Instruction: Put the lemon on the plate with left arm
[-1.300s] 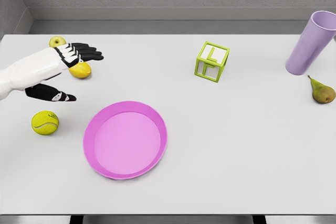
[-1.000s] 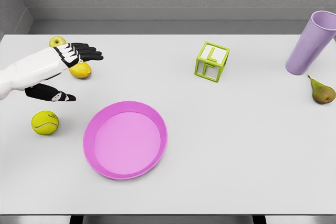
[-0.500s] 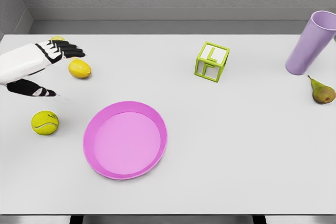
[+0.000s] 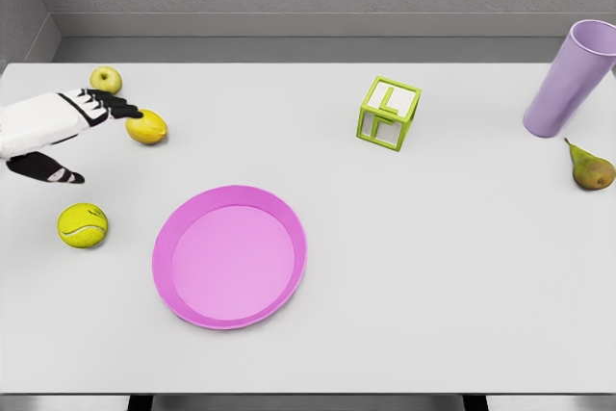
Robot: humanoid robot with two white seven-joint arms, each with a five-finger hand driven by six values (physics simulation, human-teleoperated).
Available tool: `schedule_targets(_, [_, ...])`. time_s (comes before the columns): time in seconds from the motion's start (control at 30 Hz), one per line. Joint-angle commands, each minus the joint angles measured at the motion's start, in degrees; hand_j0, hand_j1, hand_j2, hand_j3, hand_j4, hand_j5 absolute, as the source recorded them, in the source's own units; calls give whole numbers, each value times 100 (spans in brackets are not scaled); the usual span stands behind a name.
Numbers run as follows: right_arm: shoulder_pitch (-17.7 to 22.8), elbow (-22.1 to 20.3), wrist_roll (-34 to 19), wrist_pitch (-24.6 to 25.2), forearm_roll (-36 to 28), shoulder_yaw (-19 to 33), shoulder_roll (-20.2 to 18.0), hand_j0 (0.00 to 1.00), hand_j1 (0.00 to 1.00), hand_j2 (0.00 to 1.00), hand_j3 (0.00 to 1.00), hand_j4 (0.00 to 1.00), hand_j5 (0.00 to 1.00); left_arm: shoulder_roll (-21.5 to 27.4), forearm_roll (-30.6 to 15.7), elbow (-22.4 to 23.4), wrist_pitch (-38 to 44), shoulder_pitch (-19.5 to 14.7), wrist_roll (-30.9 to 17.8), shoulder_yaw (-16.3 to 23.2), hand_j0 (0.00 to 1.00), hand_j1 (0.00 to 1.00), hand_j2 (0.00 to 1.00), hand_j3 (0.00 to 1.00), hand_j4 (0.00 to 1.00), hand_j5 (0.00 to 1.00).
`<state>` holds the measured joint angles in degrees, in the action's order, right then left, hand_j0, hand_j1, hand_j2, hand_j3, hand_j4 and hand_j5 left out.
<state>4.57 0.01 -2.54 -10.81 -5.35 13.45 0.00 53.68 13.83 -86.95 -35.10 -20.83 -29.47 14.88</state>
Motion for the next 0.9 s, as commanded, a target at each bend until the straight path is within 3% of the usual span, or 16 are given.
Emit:
schedule_targets(0.0, [0, -1, -1, 0, -1, 0, 0, 100, 100, 100, 100, 100, 100, -287, 120, 327, 10, -9, -305, 6, 100, 100, 100, 100, 100, 100])
schedule_targets(0.07, [0, -1, -1, 0, -1, 0, 0, 100, 100, 100, 100, 100, 100, -419, 348, 363, 293, -36, -305, -3, 100, 100, 100, 100, 100, 100])
schedule_targets(0.37, [0, -1, -1, 0, -1, 0, 0, 100, 100, 100, 100, 100, 100, -876, 340, 301, 1656, -255, -305, 15, 100, 100, 100, 100, 100, 100])
schedule_targets(0.47, [0, -1, -1, 0, -1, 0, 0, 100, 100, 100, 100, 100, 100, -947, 375, 310, 2174, -624, -305, 647, 100, 100, 100, 100, 100, 100])
schedule_targets(0.6, [0, -1, -1, 0, -1, 0, 0, 100, 100, 100, 100, 100, 100, -1236, 1157, 336, 2535, -817, -553, 753, 100, 100, 100, 100, 100, 100])
schedule_targets(0.67, [0, -1, -1, 0, -1, 0, 0, 100, 100, 100, 100, 100, 100, -1237, 1227, 336, 2561, -932, -553, 1007, 100, 100, 100, 100, 100, 100])
schedule_targets(0.73, [0, -1, -1, 0, -1, 0, 0, 100, 100, 100, 100, 100, 100, -1237, 1746, 328, 2992, -994, -553, 1148, 100, 100, 100, 100, 100, 100])
schedule_targets(0.87, [0, -1, -1, 0, -1, 0, 0, 100, 100, 100, 100, 100, 100, -1316, 1772, 319, 3123, -1002, -553, 1184, 96, 96, 96, 96, 96, 96])
